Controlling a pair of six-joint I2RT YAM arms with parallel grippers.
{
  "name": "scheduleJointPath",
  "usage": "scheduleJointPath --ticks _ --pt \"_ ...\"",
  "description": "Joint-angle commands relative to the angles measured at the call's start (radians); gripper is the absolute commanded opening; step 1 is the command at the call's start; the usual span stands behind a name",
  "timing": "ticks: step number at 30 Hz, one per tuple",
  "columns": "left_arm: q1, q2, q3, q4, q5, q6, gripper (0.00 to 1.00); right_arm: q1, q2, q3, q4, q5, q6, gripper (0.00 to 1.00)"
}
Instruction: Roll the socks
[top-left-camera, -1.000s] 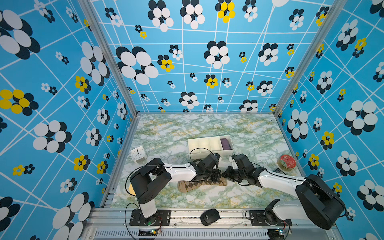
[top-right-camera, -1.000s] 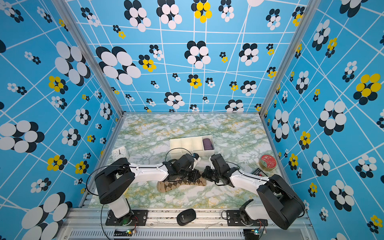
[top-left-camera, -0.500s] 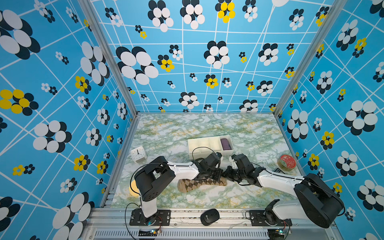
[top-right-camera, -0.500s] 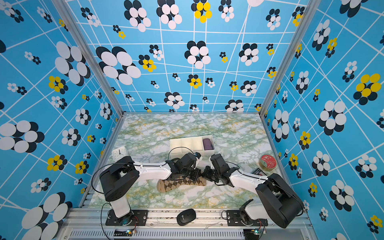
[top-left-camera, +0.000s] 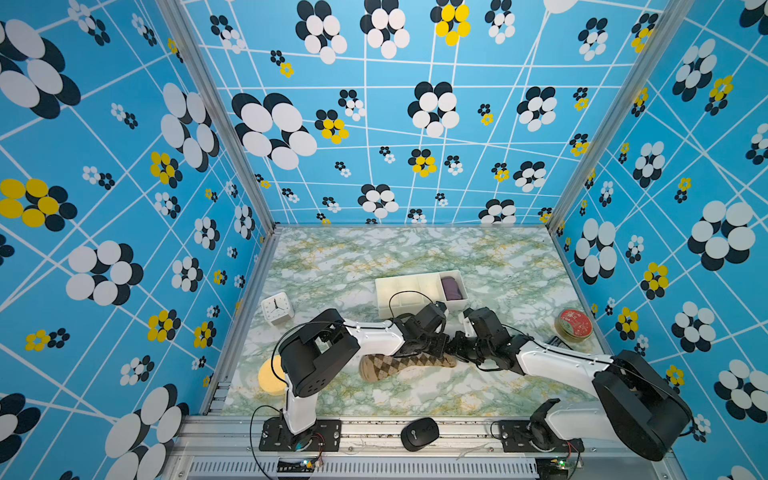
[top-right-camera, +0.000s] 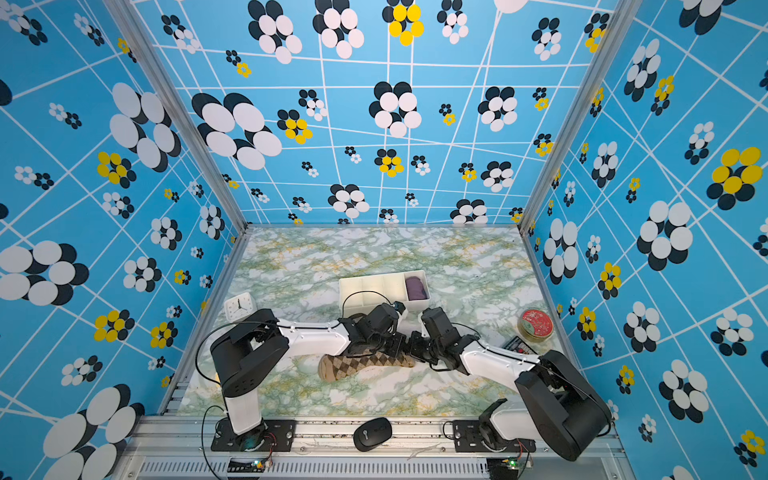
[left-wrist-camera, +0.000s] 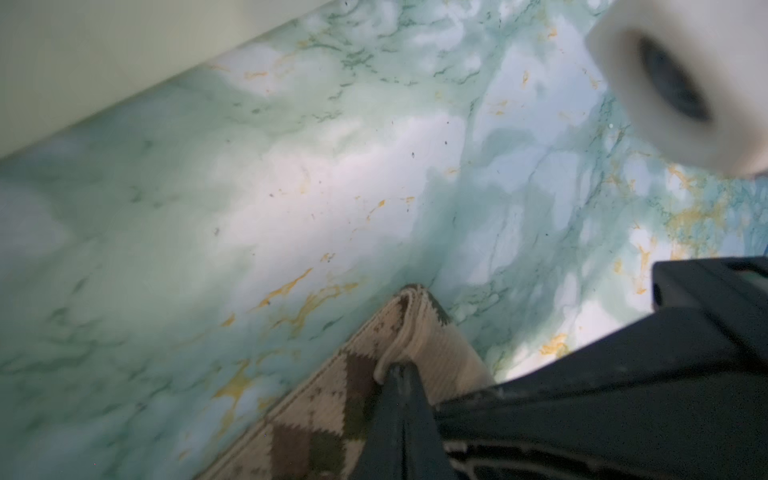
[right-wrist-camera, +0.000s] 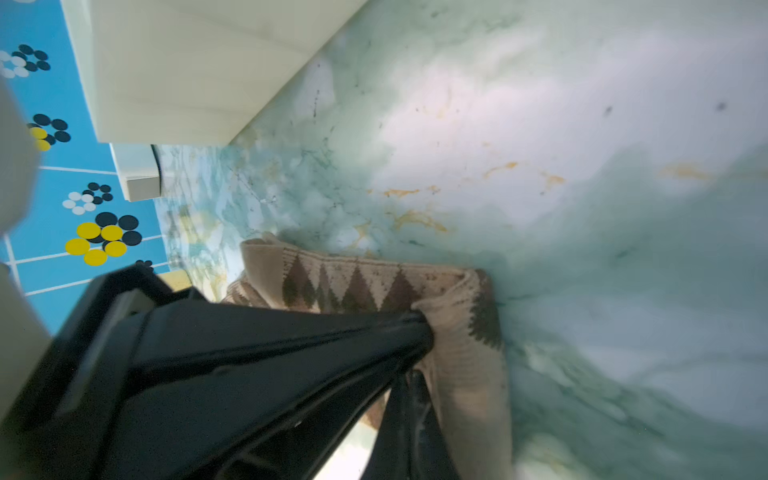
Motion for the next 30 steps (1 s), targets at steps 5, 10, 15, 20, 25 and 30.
scheduleJointPath --ticks 5,10,15,20,25,30 --pt "-0.008 0.036 -0.033 -0.047 -0.02 0.006 0.04 0.004 -0.197 0.017 -0.157 0.065 -0.048 0.1" --pt "-0.007 0.034 -0.039 -0.033 -0.007 0.002 0.04 -0.025 -0.237 -0.023 -0.227 0.105 -0.054 0.1" --pt "-0.007 0.032 -0.041 -0.028 0.003 0.004 0.04 -0.046 -0.206 -0.062 -0.164 0.062 -0.037 0.14" --pt "-0.007 0.026 -0.046 -0.021 0.009 0.002 0.04 -0.056 -0.175 -0.074 -0.111 0.024 -0.029 0.14" --pt "-0.004 0.026 -0.051 -0.005 0.027 -0.004 0.04 -0.072 -0.162 -0.105 -0.07 0.0 -0.02 0.14" --pt "-0.001 0.032 -0.05 0.008 0.047 -0.011 0.04 -0.082 -0.148 -0.125 -0.031 -0.026 -0.013 0.14"
